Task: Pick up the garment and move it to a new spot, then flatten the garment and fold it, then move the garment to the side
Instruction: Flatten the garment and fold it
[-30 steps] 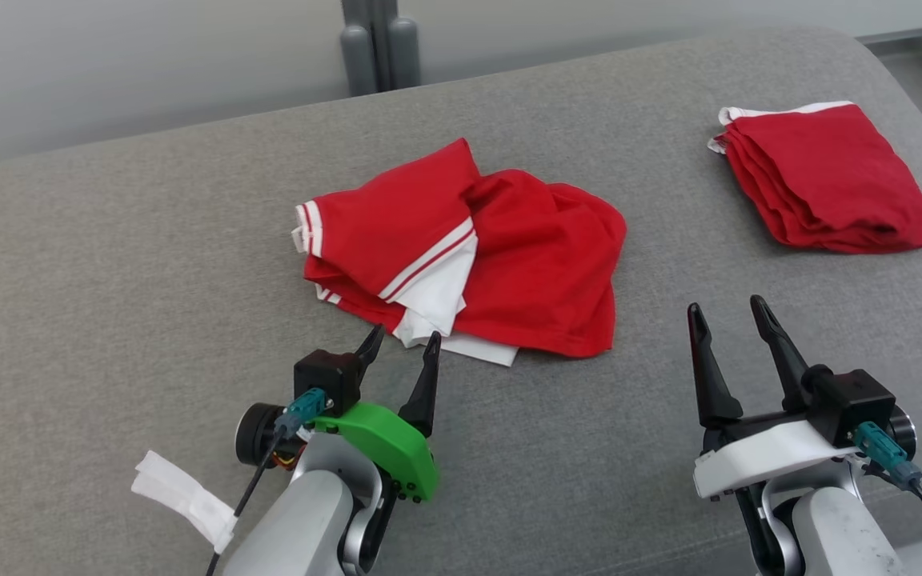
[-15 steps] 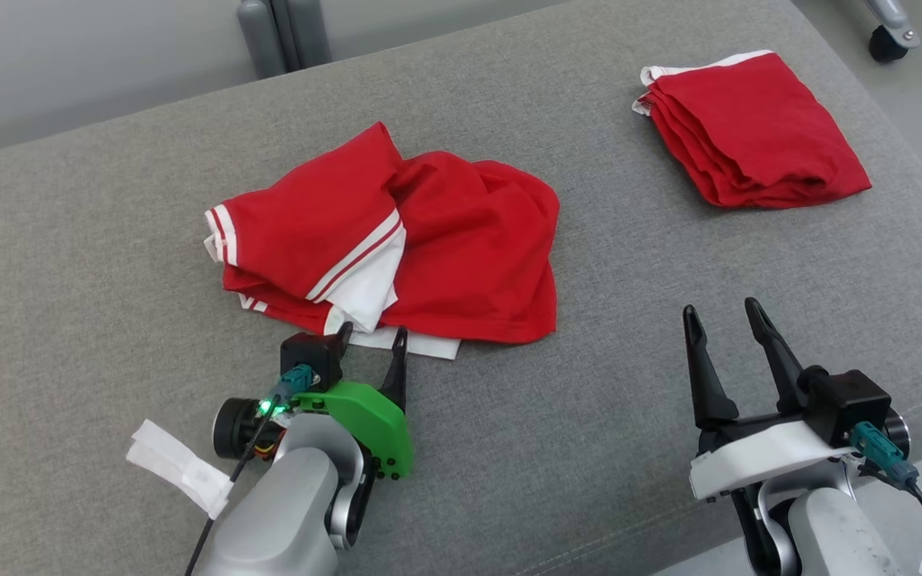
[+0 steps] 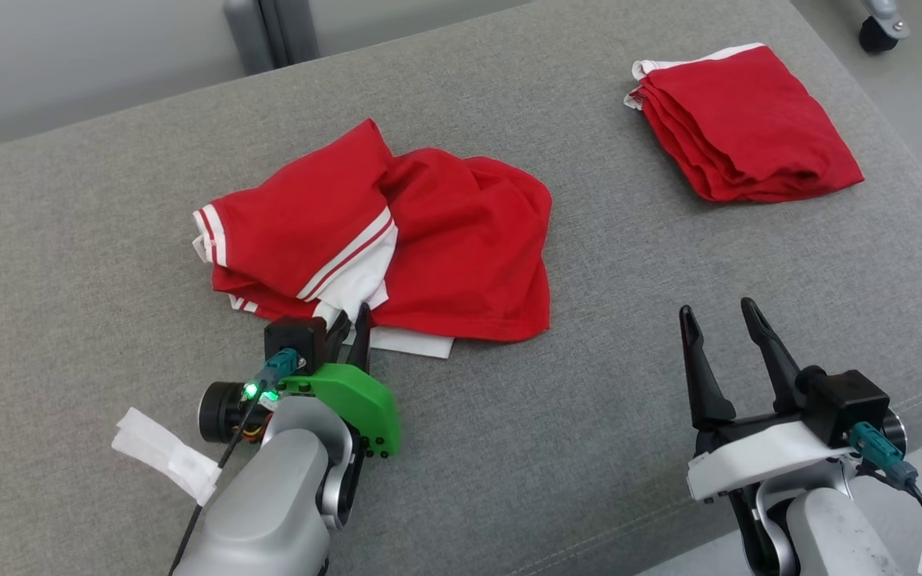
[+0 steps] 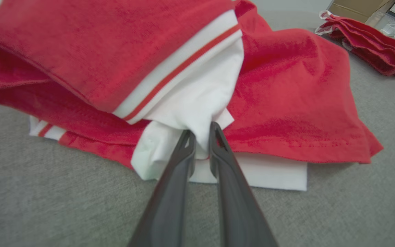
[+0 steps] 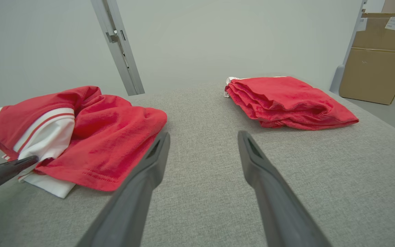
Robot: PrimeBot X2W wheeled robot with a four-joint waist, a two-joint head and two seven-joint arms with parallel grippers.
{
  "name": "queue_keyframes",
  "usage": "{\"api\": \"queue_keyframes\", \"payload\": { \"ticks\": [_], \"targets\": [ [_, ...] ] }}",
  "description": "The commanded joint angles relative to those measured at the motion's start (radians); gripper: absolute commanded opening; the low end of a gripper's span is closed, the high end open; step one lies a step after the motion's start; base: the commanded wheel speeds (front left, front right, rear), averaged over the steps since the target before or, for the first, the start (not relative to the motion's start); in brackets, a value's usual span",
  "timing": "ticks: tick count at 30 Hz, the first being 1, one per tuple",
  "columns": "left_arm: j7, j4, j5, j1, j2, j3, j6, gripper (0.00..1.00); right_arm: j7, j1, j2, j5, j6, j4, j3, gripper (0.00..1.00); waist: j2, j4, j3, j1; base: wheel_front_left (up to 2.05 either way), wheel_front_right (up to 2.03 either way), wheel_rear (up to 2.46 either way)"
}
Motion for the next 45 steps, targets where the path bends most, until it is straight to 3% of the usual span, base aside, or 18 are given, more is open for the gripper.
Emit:
{"api": "queue_keyframes", "payload": {
  "ticks": [1,3,5,18,23,30,37,45],
  "targets": [
    [-0.004,-0.007,-0.006,-0.021,0.006,0.007,-0.004,0.15,-0.003,-0.009,-0.001,0.002,-0.002,-0.004,-0.001,1.00,-0.0001,-0.002,0.004,0.0000,0.00,0.00,0.00],
    [-0.004,-0.028,-0.013,-0.020,0.006,0.019,-0.004,0.13,-0.003,-0.007,-0.001,0.000,-0.002,-0.005,-0.008,1.00,-0.0001,-0.001,0.005,0.0000,0.00,0.00,0.00],
    [-0.004,-0.051,0.002,-0.016,0.006,0.037,0.002,0.00,-0.003,-0.003,-0.001,-0.004,-0.002,-0.006,-0.015,1.00,-0.0001,0.004,0.005,0.0000,0.00,0.00,0.00],
    [-0.003,-0.420,0.129,0.119,0.016,0.202,-0.001,0.00,-0.003,0.023,-0.002,-0.021,-0.002,0.001,-0.050,1.00,-0.0001,0.113,-0.050,0.0000,0.00,0.00,0.00],
    [-0.003,-0.562,0.147,0.220,0.059,0.243,0.012,0.00,-0.003,0.035,-0.002,-0.027,-0.002,0.006,-0.068,1.00,-0.0001,0.171,-0.079,0.0000,0.00,0.00,0.00],
    [0.044,-0.697,0.107,0.366,0.139,0.311,0.076,0.00,-0.003,0.041,-0.002,-0.027,-0.002,0.010,-0.080,1.00,-0.0001,0.214,-0.085,0.0000,0.00,0.00,0.00],
    [0.062,-0.632,0.057,0.423,0.164,0.371,0.102,0.00,-0.003,0.018,-0.002,-0.028,-0.002,0.011,-0.068,1.00,-0.0001,0.211,-0.062,0.0000,0.00,0.00,0.00],
    [0.033,-0.408,0.014,0.390,0.130,0.393,0.077,0.00,-0.003,0.005,-0.002,-0.046,-0.002,0.013,-0.073,1.00,-0.0001,0.182,-0.044,0.0000,0.00,0.00,0.00]
  ]
}}
